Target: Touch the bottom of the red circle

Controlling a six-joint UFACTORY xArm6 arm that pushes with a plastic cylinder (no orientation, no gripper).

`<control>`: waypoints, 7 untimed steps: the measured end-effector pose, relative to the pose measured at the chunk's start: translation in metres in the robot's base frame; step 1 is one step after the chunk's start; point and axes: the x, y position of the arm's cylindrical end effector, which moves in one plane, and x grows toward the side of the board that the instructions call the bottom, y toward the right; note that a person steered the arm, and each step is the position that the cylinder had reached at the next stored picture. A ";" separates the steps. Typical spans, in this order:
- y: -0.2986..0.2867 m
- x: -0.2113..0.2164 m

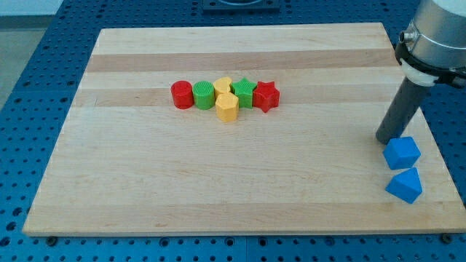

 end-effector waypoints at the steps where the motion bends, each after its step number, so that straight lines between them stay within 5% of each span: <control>1: 0.000 0.000; 7: -0.304 -0.011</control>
